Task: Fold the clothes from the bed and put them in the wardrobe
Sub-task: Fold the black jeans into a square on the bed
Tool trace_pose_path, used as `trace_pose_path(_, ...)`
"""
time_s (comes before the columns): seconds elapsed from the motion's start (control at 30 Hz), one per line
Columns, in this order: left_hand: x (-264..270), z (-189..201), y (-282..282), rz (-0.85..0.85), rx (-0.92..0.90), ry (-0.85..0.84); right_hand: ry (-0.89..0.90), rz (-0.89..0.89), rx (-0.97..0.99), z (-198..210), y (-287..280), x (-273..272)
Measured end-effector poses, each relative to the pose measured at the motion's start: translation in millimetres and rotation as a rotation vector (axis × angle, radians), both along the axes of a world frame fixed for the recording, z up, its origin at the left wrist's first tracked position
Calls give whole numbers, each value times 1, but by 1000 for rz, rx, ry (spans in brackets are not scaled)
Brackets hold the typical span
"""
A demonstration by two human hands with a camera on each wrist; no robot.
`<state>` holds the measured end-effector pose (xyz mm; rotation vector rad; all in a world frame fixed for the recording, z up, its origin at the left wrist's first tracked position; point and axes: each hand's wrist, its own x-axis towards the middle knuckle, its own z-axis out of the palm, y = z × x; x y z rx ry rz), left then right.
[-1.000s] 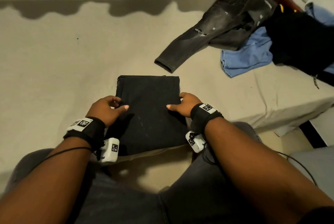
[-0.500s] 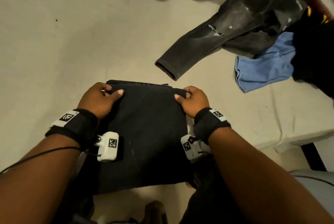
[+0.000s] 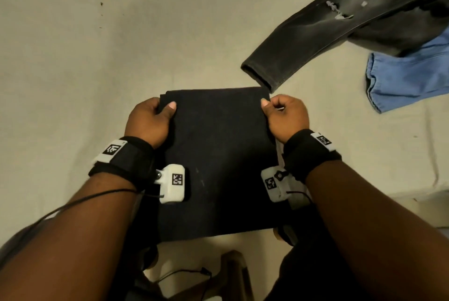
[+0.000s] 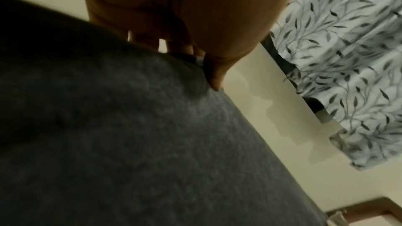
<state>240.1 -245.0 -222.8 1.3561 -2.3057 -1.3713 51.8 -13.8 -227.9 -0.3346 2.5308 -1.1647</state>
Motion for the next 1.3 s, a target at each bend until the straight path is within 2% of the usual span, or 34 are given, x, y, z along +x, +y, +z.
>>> trace_pose_path(0.1, 2, -7, -1, 5, -2, -30, -42, -84, 11, 0, 1, -3)
trace_pose_path(0.23, 3, -1, 0, 54, 48, -111, -255, -34, 11, 6, 2, 1)
trace_pose_path(0.37, 18, 19, -11, -165, 83, -447, -459, 153, 158, 17, 20, 0)
trace_pose_path(0.47, 36, 21, -3, -340, 117, -625, -396, 246, 264, 20, 32, 9)
trace_pose_path(0.6, 54, 16, 21, -271, 25, -543, -254, 95, 242, 11, 43, 33)
trace_pose_path(0.67, 67, 13, 31, -246, -8, -503, -301, 114, 213, 6, 50, 51)
trace_pose_path(0.73, 82, 13, 38, -227, 32, -493, -356, 150, 168, 7, 60, 67)
trace_pose_path(0.87, 110, 20, 57, -257, 63, -521, -150, 78, 247, 25, 83, 85)
trace_pose_path(0.93, 121, 20, 67, -231, 33, -483, -156, 36, 227, 32, 92, 93)
trace_pose_path(1.07, 144, 21, 91, -185, 89, -464, -281, 187, 276, 45, 114, 118)
trace_pose_path(1.3, 166, 39, 103, -216, 70, -432, -170, 237, 364, 54, 128, 141)
